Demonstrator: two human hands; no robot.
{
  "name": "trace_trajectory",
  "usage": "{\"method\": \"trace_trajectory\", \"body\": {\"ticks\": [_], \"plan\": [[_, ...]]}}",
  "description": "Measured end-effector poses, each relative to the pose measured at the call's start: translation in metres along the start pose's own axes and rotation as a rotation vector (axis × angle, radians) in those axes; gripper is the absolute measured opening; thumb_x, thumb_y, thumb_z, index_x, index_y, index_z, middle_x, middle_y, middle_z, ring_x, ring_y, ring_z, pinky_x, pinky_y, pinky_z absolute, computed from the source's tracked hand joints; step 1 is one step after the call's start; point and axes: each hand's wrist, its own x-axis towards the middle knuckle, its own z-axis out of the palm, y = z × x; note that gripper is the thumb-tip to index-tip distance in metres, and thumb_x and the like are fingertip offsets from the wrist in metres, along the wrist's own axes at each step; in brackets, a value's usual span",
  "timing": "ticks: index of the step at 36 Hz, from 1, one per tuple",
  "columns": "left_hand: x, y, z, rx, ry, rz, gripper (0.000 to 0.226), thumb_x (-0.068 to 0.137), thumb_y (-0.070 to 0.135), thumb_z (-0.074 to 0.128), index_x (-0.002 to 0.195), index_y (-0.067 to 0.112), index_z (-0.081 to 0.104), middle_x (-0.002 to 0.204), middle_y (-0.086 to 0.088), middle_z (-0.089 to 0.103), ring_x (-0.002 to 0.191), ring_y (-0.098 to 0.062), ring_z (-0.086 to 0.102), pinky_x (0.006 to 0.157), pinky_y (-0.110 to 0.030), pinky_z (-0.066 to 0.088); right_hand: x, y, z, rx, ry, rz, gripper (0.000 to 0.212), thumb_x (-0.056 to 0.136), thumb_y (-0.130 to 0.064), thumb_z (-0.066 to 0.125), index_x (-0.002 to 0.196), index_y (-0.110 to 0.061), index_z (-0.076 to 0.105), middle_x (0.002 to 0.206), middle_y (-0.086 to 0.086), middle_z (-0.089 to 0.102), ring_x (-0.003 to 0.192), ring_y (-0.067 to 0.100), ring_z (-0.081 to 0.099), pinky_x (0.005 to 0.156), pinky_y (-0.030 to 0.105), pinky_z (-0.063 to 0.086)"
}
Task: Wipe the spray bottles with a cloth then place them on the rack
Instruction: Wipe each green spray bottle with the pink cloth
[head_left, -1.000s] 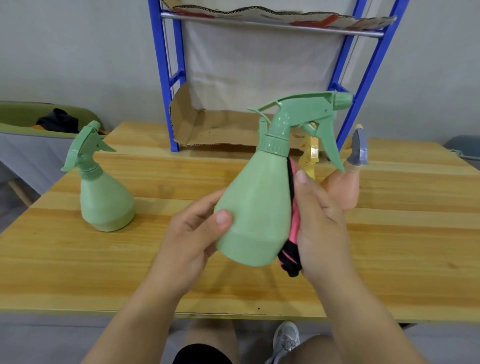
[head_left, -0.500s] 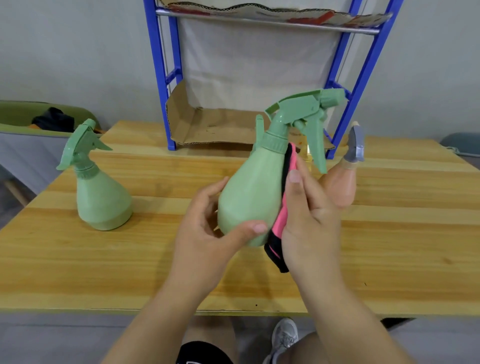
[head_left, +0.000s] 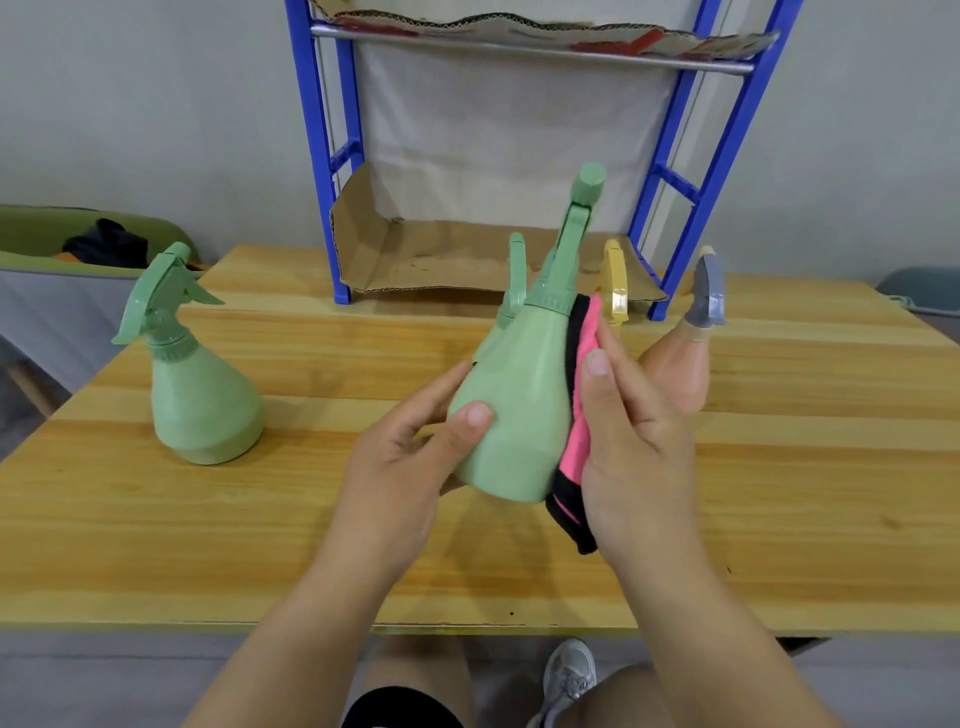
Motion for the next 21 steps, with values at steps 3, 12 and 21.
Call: {"method": "trace_trajectory", "body": {"ticks": [3, 12, 21], "plan": [[-0.0026, -0.0033, 0.0002, 0.043, 0.032, 0.082, 0.049, 0.062, 0.026, 0.086, 0.107, 0.027, 0.065, 0.095, 0.006, 0.073, 0.083, -0.006, 0.070, 0.064, -0.020, 0.055, -0.0012, -0.0009, 0.0023, -0.032, 0.013, -0.055, 0.042, 0.096, -0.030, 0.044, 0.137, -0.025, 0.051, 0.130, -0.019, 0.059, 0.121, -0.005, 0.052, 0.102, 0.024, 0.046], [0.0003, -0.0024, -0.0065, 0.056, -0.073, 0.104, 0.061, 0.042, 0.045, 0.088, 0.100, 0.032, 0.074, 0.105, 0.001, 0.073, 0.097, -0.019, 0.069, 0.069, -0.026, 0.055, 0.0039, -0.0029, -0.0032, 0.117, -0.077, 0.077, 0.045, 0.088, -0.038, 0.045, 0.128, -0.024, 0.059, 0.122, -0.009, 0.067, 0.114, 0.006, 0.062, 0.095, 0.029, 0.052], [-0.0004, -0.0047, 0.0028, 0.022, -0.080, 0.043, 0.039, 0.076, 0.031, 0.074, 0.113, 0.025, 0.063, 0.103, 0.006, 0.073, 0.093, -0.009, 0.069, 0.068, -0.020, 0.054, 0.0009, 0.0022, -0.0004, 0.000, -0.001, 0.013, 0.035, 0.099, -0.024, 0.044, 0.132, -0.028, 0.055, 0.121, -0.024, 0.063, 0.116, -0.008, 0.055, 0.099, 0.021, 0.046]]}}
